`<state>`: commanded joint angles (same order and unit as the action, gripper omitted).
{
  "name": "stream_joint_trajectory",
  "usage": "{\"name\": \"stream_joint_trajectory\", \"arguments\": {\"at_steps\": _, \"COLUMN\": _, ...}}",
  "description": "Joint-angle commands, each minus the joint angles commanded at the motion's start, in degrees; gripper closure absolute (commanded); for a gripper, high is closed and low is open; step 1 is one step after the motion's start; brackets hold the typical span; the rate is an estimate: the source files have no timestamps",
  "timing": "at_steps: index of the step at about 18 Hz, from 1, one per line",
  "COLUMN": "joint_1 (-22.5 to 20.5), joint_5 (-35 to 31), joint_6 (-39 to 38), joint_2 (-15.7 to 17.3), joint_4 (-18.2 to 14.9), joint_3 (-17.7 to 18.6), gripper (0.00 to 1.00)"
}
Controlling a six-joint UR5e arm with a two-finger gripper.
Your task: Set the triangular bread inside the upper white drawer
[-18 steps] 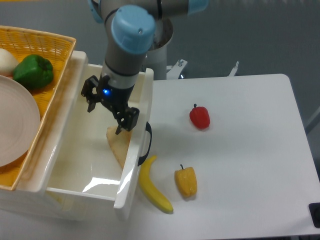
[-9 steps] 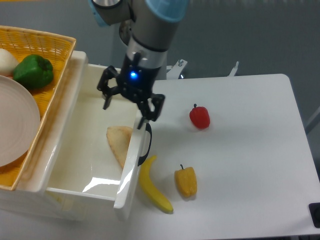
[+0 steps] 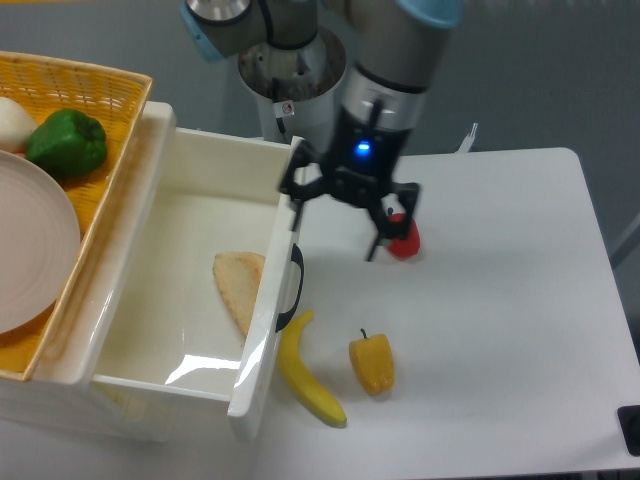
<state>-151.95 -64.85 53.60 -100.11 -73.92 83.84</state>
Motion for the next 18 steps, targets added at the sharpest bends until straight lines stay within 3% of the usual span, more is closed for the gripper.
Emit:
{"name": "stream_joint_trajectory", "arguments": {"at_steps": 8, "joint_1": -7.0, "joint_5": -10.4, "joint_6": 18.4, "joint_2": -0.8, "joint_4": -0.1, "joint_3": 4.2, "gripper": 0.00}}
{"name": "stream_joint_trajectory", "arguments": {"at_steps": 12, "joint_1": -7.7, "joint_5": -20.1, "joint_6": 27.6, "joint_2": -3.9, "joint_4": 0.1, "joint_3": 4.2, "gripper": 0.00}}
{"name": "stream_joint_trajectory", "arguments": {"at_steps": 15, "joint_1": -9.4, "joint_5": -21.9, "joint_6": 31.9, "joint_2": -5.6, "joint_4": 0.5, "joint_3": 4.2, "gripper": 0.00}}
{"name": "stream_joint_trajectory", "arguments": {"at_steps": 18, "joint_1": -9.9, "joint_5": -22.9, "joint_6": 34.4, "joint_2": -7.6, "joint_4": 3.2, "joint_3": 4.2, "gripper": 0.00}}
